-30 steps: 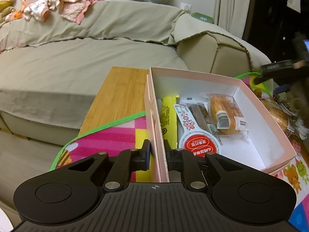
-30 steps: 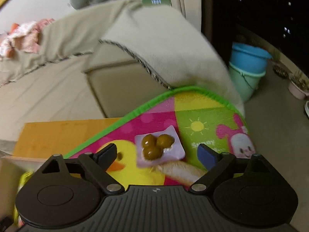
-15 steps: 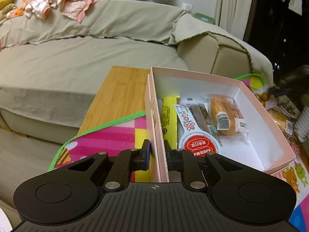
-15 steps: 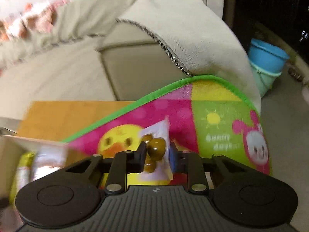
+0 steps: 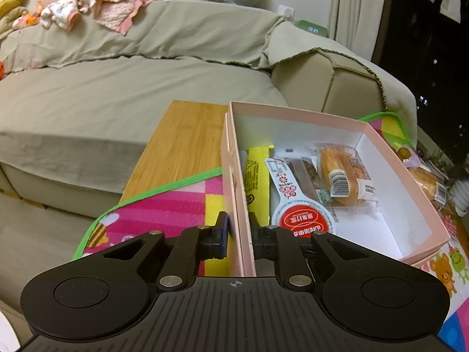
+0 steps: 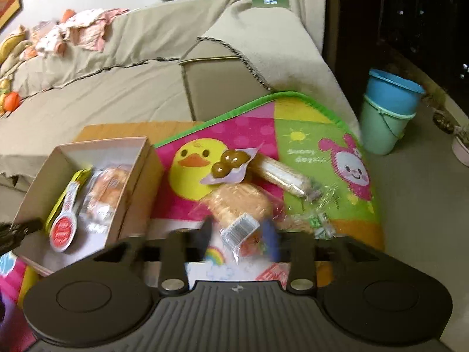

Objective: Organize objects

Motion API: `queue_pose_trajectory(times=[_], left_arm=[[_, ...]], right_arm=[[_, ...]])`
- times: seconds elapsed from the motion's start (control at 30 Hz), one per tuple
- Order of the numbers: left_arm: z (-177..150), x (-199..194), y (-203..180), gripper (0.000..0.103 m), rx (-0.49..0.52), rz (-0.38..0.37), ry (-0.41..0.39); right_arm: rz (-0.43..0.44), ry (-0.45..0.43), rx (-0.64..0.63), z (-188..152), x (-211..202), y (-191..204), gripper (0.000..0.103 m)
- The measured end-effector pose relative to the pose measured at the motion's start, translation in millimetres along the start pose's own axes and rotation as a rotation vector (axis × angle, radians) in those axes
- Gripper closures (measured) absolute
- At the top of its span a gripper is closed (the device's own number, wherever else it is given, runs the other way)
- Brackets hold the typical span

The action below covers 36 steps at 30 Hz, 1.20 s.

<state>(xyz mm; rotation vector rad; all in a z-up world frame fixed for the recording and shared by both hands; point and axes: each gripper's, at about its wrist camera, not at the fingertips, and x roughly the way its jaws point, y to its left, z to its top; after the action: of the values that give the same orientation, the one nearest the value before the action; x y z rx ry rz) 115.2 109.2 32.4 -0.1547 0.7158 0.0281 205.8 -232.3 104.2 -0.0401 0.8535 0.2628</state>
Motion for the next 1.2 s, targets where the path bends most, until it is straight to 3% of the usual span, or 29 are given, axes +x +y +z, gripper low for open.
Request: queue_pose_trajectory(times=[0.1,0.17,0.23,0.4,0.47,0.5,0.53,0.73,0.9,1.03,1.2], left_arm=[[0,-1,-1,0.088,0.006,0.003,0.003],[1,0,-1,0.088,0.008,0.002,0.004],[0,-1,-1,0.088,0.009,0.0,0.004],[0,0,0,0.088,0.01,-0.007,0.003],[-1,-1,2,0.087,0.009,-0.013,0.0],[-1,0,2,0.087,0.008,-0.015,0.0],[-1,0,2,0.087,0.006,-0.016,-0.001],[-1,0,1,0.087,0.001,-0.017,-0.002],[-2,0,2,0.087,0.0,-0.016,-0.003],[-2,0,1,0.087,0.001,-0.011,0.0],[-1,-1,0,0.088,-0.002,-0.012,0.003]], right_arm=[[0.0,-0.013,0.009,16,18,7,0.047],[-0.017,-0.008,0.025,30,39,15,0.024],[-0.062,-0.002,0.043,45,66,24,0.019],[-0.246,0.103,-0.01,64,139,43,0.018],[-0.324,0.091,-0.089,64,151,54,0.027],[-0.338,0.082,-0.135,62,151,59,0.038],[-0.338,0.069,-0.169,60,148,62,0.045],[-0.24,0.042,-0.225,44,107,59,0.046],[-0.115,-0.014,-0.183,20,44,58,0.046],[-0.051,-0.031,-0.152,-15,-3,52,0.045],[0.014,0.04,-0.21,-79,-32,57,0.044]])
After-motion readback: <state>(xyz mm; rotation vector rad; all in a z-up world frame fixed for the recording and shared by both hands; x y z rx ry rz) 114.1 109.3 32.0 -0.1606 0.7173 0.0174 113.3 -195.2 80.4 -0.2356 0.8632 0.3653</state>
